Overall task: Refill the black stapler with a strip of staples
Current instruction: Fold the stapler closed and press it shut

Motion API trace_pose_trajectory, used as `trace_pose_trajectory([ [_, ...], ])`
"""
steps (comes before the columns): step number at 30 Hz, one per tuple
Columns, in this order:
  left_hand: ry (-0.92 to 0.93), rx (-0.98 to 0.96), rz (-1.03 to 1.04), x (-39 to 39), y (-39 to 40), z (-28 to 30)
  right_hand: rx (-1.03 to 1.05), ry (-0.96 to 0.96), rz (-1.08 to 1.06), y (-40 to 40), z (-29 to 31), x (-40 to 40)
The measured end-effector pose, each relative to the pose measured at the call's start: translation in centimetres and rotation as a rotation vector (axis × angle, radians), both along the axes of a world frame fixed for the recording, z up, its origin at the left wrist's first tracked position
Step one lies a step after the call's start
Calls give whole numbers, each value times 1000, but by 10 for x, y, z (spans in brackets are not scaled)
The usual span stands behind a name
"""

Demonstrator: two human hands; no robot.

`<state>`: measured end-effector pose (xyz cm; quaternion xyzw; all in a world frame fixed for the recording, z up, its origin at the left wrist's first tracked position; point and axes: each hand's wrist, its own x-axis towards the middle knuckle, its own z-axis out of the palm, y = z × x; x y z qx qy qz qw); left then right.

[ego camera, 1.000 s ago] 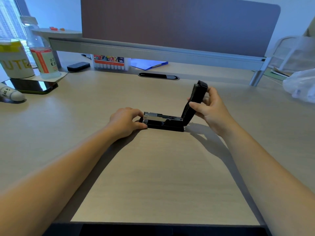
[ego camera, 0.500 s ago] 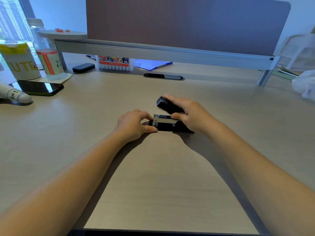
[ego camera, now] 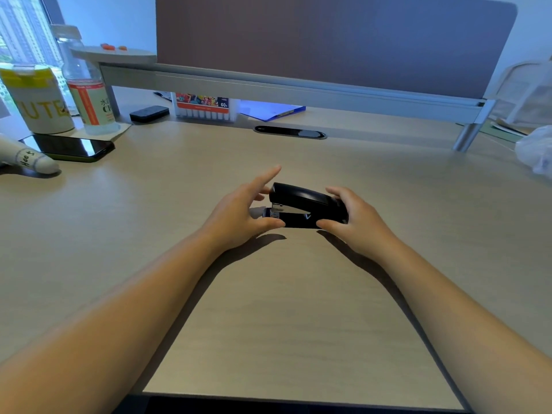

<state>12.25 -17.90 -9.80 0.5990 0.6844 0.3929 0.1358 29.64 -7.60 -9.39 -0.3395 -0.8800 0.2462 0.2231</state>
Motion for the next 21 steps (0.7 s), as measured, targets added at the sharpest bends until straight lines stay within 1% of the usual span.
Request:
trace_pose_trajectory([
  [5,97,18,-37,-2,-1,-3,43,2,-8,-2,-7,-1],
  [11,73,2,-10,-5,3,-6,50,16,-9,-3,-8,0],
  [17,143,-41,-1,-2,2,-5,-35,13,-46,-5,-5,7],
  [21,92,-88,63,-3,4,-3,-109,22,-90,-5,-2,15],
])
